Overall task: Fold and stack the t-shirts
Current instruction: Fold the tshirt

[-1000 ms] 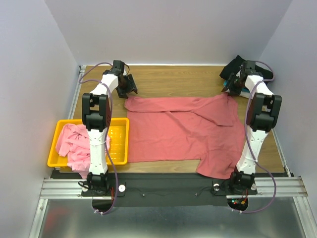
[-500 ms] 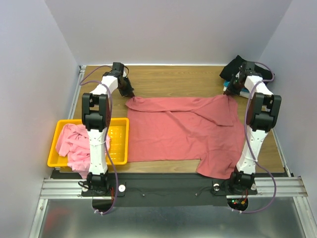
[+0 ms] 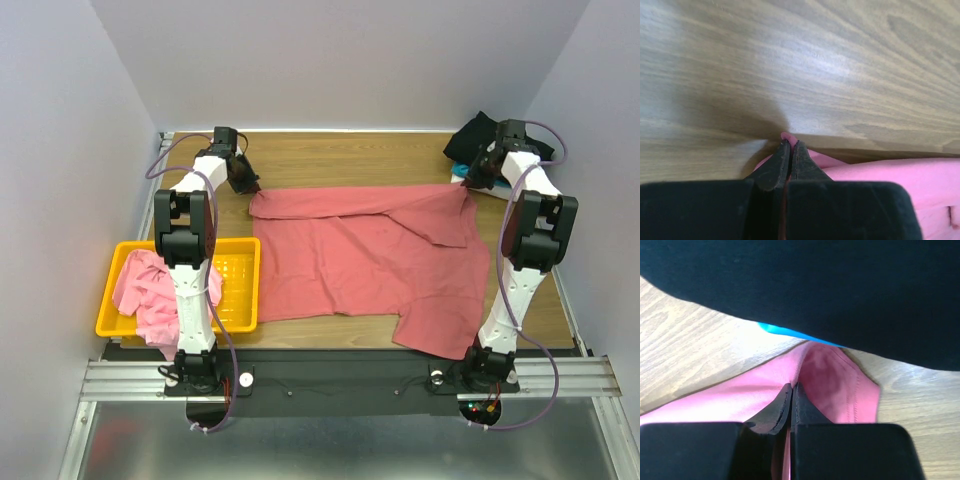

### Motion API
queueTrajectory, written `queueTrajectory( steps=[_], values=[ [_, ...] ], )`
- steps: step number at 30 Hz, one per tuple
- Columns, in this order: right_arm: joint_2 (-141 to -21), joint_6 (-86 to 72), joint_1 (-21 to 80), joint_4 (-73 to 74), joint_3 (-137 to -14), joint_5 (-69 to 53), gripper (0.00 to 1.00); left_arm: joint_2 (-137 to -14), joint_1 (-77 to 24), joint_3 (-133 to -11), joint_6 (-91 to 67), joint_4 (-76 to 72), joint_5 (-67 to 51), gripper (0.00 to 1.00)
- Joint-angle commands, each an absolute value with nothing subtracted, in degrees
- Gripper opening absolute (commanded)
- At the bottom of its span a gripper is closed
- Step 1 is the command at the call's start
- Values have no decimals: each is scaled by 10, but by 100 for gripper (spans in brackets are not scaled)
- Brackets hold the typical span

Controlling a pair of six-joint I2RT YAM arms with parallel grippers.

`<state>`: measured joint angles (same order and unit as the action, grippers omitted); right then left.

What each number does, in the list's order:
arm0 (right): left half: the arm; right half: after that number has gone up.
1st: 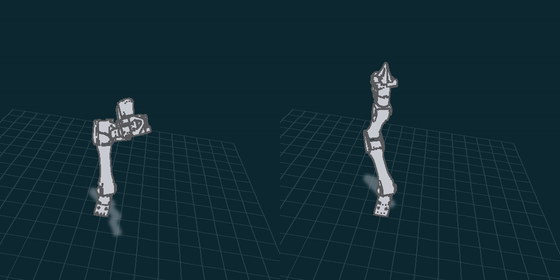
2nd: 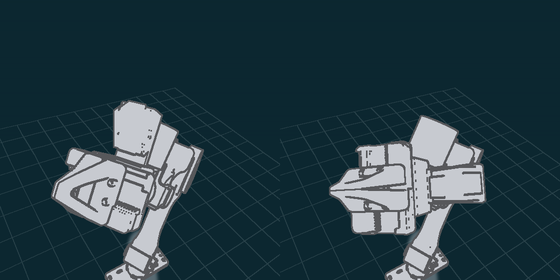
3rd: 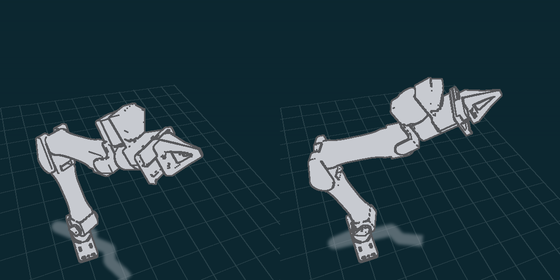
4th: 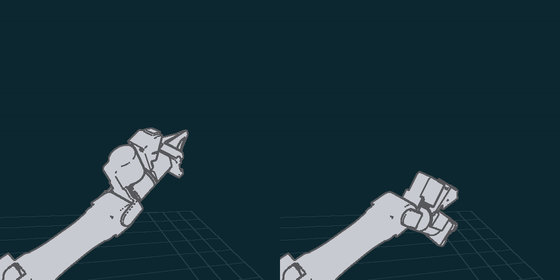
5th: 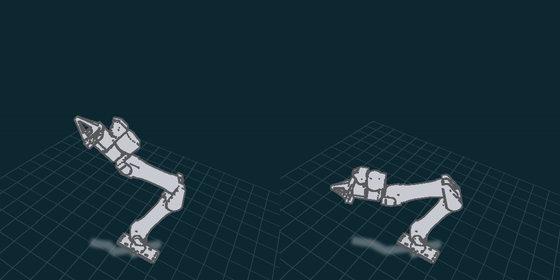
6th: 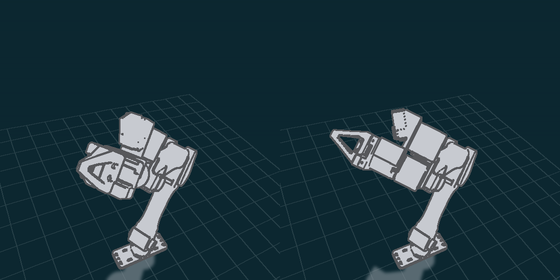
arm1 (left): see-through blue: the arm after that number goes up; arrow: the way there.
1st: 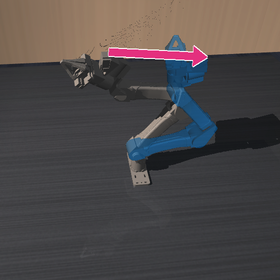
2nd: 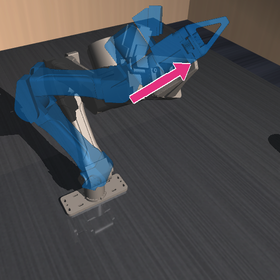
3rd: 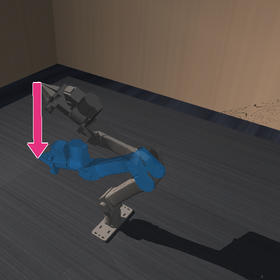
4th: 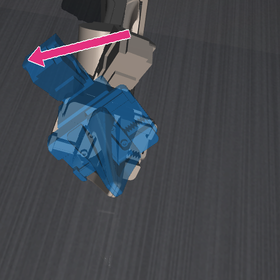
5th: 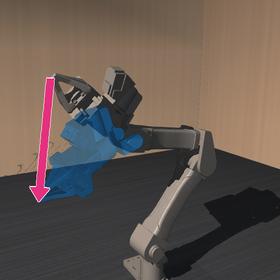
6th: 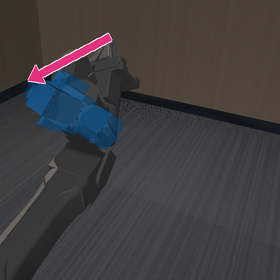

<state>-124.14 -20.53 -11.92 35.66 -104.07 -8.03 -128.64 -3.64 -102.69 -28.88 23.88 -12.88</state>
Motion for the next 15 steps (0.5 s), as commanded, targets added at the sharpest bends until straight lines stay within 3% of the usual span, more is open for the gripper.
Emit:
queueTrajectory(
  steps=[1,8,11,12,15],
  values=[
    [-1231,-212,-130,337,-1051,-53,0,-1254,-32,-1034,-295,216,-113,0],
    [-1250,-206,-137,337,-1067,-58,0,-1265,-32,-1056,-287,200,-144,0],
    [-1266,-206,-138,337,-1092,-67,4,-1272,-32,-1084,-278,201,-155,17],
    [-1268,-207,-140,337,-1097,-70,12,-1271,-32,-1087,-277,201,-156,36],
    [-1262,-208,-140,337,-1102,-87,49,-1261,-32,-1093,-272,207,-151,59]
  ],
)
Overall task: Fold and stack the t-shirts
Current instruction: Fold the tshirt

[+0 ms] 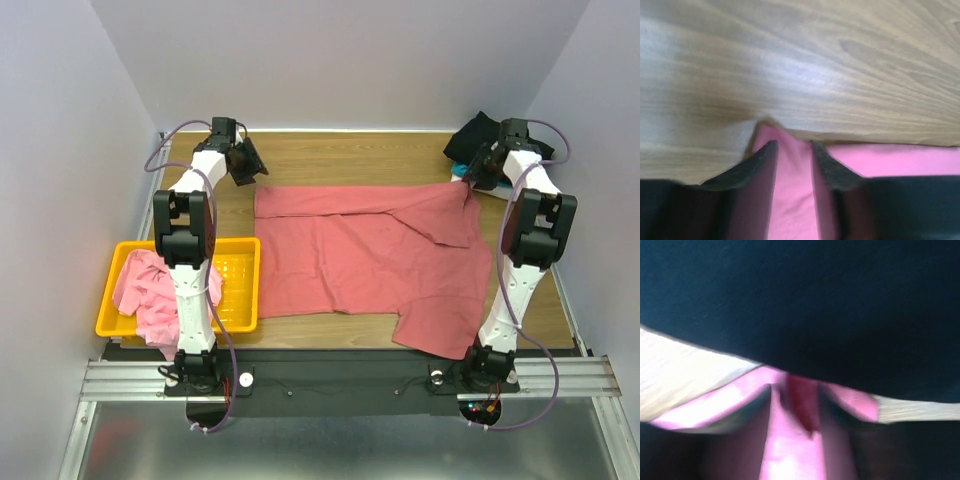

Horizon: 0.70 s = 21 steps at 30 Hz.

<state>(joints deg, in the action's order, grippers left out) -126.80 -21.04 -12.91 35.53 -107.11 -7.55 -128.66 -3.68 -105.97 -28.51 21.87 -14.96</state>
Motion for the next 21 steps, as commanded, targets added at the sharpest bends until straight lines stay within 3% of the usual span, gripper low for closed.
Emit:
queueTrajectory(
  steps=[1,9,21],
  values=[
    [-1259,-207,-140,337,-1100,-90,53,-1257,-32,-1092,-271,208,-150,61],
    [-1143,-176,-140,336,-999,-110,69,-1191,-42,-1019,-265,209,-139,67],
    [-1010,-150,-56,336,-790,-143,69,-1203,-123,-1018,-250,217,-122,68]
  ],
)
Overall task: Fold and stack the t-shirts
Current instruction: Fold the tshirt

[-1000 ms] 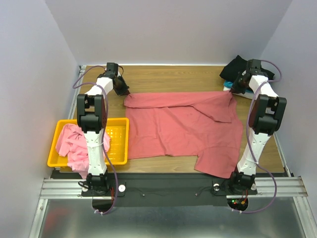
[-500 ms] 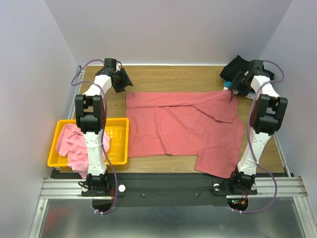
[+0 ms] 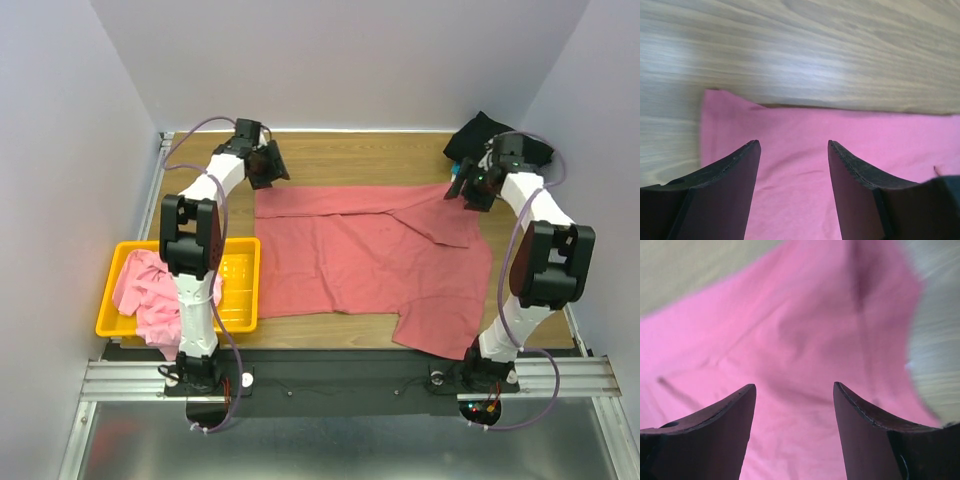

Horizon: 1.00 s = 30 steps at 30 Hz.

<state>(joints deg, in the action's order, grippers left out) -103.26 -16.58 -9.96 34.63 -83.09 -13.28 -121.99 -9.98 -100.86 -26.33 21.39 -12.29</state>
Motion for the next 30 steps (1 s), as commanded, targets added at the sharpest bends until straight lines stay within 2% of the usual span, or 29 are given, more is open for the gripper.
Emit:
queueTrajectory(
  steps=[1,13,30],
  values=[
    [-1007,-157,-51,335,-781,-142,69,-1206,-127,-1021,-250,216,-125,68],
    [-1001,-152,-14,336,-728,-124,69,-1249,-178,-1068,-260,219,-158,68],
    [-1049,-123,18,345,-722,-33,63,-1255,-181,-1053,-266,214,-170,68]
  ],
)
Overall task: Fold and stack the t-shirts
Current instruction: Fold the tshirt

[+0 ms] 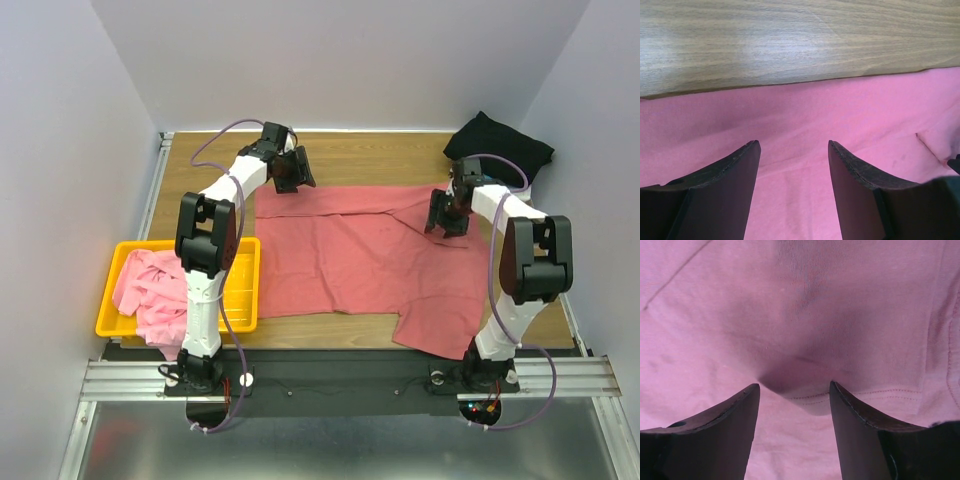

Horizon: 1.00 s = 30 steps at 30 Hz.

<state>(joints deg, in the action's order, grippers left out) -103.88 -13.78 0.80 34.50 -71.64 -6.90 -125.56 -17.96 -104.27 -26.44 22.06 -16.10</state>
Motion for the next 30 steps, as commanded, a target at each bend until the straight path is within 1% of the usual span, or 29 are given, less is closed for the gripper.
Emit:
queueTrajectory(
  steps=[1,2,3,5,6,9,10,11,12,15,17,19,22,30],
  values=[
    [-1052,-119,20,345,-722,-28,62,-1256,-180,-1053,-265,214,-170,68],
    [-1054,-118,21,345,-723,-26,60,-1256,-180,-1054,-265,214,-170,68],
    [-1057,-115,25,345,-724,-21,55,-1257,-180,-1055,-266,215,-170,68],
    [-1063,-114,26,346,-727,-18,49,-1258,-180,-1056,-266,215,-171,68],
    [-1064,-114,28,346,-731,-15,43,-1259,-180,-1057,-266,215,-171,68],
    [-1073,-113,30,350,-739,-12,32,-1260,-180,-1061,-265,217,-173,68],
    [-1073,-114,30,356,-747,-12,24,-1261,-180,-1060,-265,218,-173,68],
    [-1072,-114,31,359,-751,-14,20,-1261,-180,-1060,-265,217,-173,68],
    [-1068,-115,30,362,-759,-17,13,-1261,-180,-1060,-265,218,-172,68],
    [-1063,-116,30,380,-782,-24,3,-1262,-180,-1058,-263,219,-173,68],
    [-1066,-115,31,408,-800,-32,1,-1262,-180,-1057,-263,219,-176,68],
    [-1074,-115,31,444,-817,-50,0,-1264,-180,-1058,-263,218,-178,68],
    [-1085,-113,31,485,-852,-73,1,-1267,-180,-1058,-263,216,-185,68],
    [-1100,-84,31,578,-896,-103,4,-1284,-180,-1059,-258,215,-191,68]
  ],
)
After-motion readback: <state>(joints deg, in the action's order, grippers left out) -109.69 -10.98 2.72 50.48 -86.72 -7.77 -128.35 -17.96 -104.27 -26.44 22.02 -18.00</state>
